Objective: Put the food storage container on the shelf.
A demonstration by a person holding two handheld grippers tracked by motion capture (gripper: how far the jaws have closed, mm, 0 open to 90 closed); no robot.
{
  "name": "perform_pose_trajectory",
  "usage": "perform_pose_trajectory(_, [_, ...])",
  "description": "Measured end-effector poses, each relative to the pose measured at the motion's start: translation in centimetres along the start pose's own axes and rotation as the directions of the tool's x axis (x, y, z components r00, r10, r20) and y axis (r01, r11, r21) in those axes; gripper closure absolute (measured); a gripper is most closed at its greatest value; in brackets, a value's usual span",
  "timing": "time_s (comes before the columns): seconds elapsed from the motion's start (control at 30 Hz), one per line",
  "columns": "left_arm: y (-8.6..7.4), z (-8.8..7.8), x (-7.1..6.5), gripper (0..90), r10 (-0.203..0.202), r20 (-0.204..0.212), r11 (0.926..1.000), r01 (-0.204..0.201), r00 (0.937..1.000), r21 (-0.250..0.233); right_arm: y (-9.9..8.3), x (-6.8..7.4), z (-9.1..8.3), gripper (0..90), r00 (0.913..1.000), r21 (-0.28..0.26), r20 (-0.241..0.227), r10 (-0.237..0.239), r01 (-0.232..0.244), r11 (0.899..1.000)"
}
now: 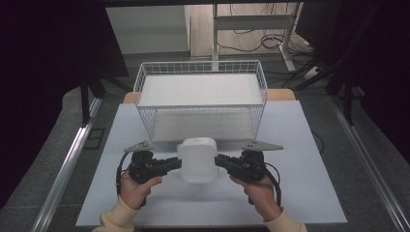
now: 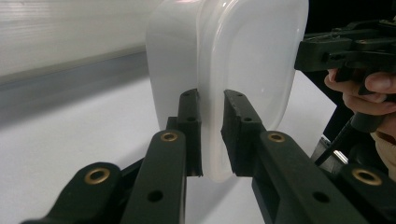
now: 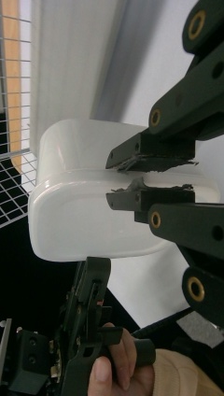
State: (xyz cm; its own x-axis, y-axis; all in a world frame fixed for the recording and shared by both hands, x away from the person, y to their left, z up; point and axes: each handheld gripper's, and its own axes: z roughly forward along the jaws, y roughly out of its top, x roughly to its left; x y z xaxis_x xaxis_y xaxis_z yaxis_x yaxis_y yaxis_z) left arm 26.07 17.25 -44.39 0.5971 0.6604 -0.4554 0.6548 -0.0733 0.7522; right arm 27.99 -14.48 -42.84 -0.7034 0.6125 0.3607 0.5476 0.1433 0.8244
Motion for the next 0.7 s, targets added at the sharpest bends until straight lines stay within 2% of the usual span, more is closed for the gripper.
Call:
perform_pose_trajectory(0.07, [0.1,-0.1,-0.1,78.0,0.006,-0.001,1.0000,-0.006,1.0000,-0.004,0.2,0.2,-0.1,79.2,0.9998,-0.005,0.003,-0.017,0.017,1.000])
perform_pose_trajectory(0.4, [0.6,-0.5,-0.3,78.0,0.030,-0.002,0.9995,-0.030,0.9996,-0.013,0.7,0.5,-0.4,79.2,0.9989,-0.019,0.006,-0.047,0.047,0.999])
perform_pose_trajectory(0.5, [1.0,-0.6,-0.3,78.0,0.037,-0.002,0.9991,-0.037,0.9993,-0.018,1.3,0.7,-0.4,79.3,0.9973,-0.024,0.011,-0.073,0.073,0.997])
perform_pose_trajectory(0.7, [2.0,-0.8,0.0,78.1,0.052,0.000,0.9982,-0.052,0.9987,-0.030,2.2,0.6,-0.4,79.4,0.9955,-0.040,0.012,-0.094,0.095,0.995])
